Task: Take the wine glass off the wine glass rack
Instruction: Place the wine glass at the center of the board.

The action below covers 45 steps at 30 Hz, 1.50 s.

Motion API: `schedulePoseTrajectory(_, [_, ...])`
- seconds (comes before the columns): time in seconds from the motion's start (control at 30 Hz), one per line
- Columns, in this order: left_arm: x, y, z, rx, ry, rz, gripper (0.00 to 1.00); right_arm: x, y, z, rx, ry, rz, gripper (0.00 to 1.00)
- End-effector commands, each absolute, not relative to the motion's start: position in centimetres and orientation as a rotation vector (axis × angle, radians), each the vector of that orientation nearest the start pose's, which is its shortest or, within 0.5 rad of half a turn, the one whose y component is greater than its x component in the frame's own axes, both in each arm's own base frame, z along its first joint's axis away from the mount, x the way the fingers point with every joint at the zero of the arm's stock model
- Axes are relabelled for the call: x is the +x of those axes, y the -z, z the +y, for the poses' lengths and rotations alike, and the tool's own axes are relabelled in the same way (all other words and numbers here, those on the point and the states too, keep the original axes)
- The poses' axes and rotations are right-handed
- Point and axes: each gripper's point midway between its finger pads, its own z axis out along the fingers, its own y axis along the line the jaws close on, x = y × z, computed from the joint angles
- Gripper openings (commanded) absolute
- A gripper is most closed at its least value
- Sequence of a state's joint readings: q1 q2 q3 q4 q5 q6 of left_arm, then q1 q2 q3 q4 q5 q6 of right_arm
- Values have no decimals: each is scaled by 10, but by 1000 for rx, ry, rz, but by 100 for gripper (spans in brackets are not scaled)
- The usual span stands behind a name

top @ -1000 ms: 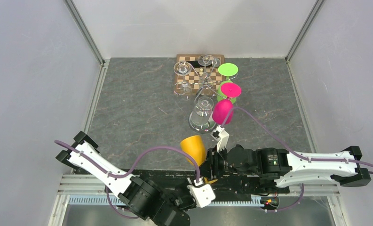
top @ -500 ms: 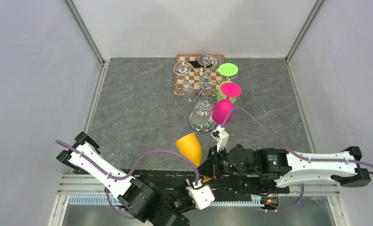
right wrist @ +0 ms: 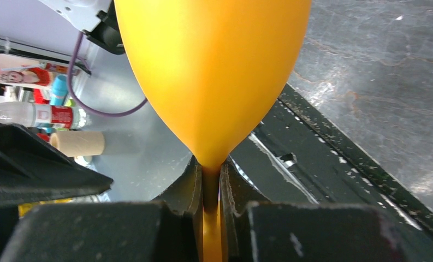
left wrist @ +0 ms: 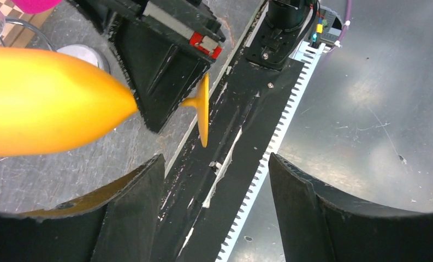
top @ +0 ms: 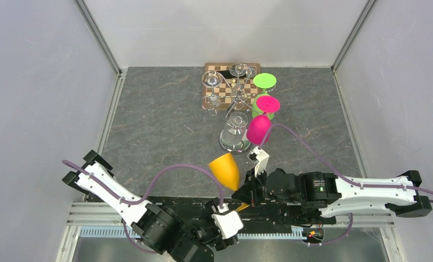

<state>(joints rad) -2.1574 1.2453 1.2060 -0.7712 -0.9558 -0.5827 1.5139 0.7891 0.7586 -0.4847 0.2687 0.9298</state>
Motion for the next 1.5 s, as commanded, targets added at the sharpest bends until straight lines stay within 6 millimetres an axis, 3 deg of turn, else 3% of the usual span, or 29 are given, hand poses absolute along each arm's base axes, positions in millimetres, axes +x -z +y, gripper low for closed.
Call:
schedulePoseTrajectory(0.0, [-52, -266, -311, 996, 746, 1763, 77, 48, -201, 270, -546, -983, 2205, 0])
schedulePoseTrajectory(0.47, [-12, -250, -311, 843, 1006, 1916, 76, 78, -188, 250, -762, -655, 2074, 0])
schedulePoseTrajectory(0.63, [5, -254, -306, 759, 1098, 1928, 76, 86, -188, 252, -816, -612, 1997, 0])
schedulePoseTrajectory(0.87, [28, -243, -309, 670, 1205, 1996, 76, 92, -181, 256, -944, -549, 1884, 0])
schedulePoseTrajectory(1.17, [42, -252, -306, 529, 1424, 1982, 76, 100, -177, 258, -1021, -492, 1769, 0])
schedulePoseTrajectory(1.47, [52, -259, -295, 407, 1535, 1973, 76, 117, -173, 242, -1060, -338, 1682, 0])
